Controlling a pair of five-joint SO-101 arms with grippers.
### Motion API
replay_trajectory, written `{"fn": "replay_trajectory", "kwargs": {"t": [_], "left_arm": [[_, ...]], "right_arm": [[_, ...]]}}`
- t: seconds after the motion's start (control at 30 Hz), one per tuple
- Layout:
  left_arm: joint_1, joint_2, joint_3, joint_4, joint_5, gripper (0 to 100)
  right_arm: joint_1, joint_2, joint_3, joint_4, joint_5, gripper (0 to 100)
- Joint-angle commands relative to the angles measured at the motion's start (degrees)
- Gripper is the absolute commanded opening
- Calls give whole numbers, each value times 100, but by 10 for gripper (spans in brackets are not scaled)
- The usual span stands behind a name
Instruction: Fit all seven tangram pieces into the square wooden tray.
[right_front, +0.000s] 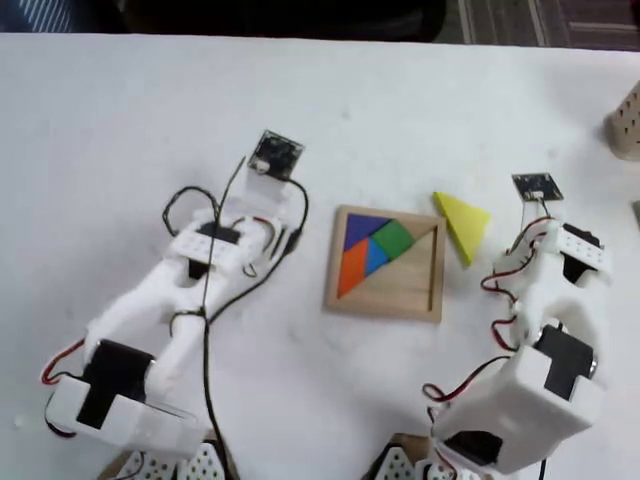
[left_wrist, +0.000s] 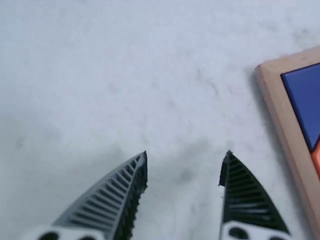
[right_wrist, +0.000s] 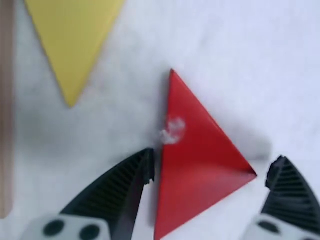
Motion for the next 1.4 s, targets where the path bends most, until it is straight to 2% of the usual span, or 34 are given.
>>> {"fn": "replay_trajectory", "kwargs": {"t": [0.0, 0.17, 0.5, 0.63, 0.8, 1.07, 1.37], "left_arm": [[-75, -13, -316, -132, -44, 241], [-75, -13, -316, -132, -44, 241], [-75, -13, -316, -132, -44, 241], [-75, -13, -316, -132, -44, 241], [-75, -13, -316, -132, -44, 241], [-75, -13, -316, -132, -44, 241], [-75, -13, -316, -132, -44, 241]], "right_arm": [[31, 321, -290, -119, -70, 313], [40, 312, -299, 84, -70, 172], [31, 251, -308, 163, -62, 265], [136, -277, -273, 391, -79, 268], [303, -1042, 79, 646, -510, 268], [356, -1719, 1090, -259, -545, 266], [356, -927, 580, -470, -545, 266]]}}
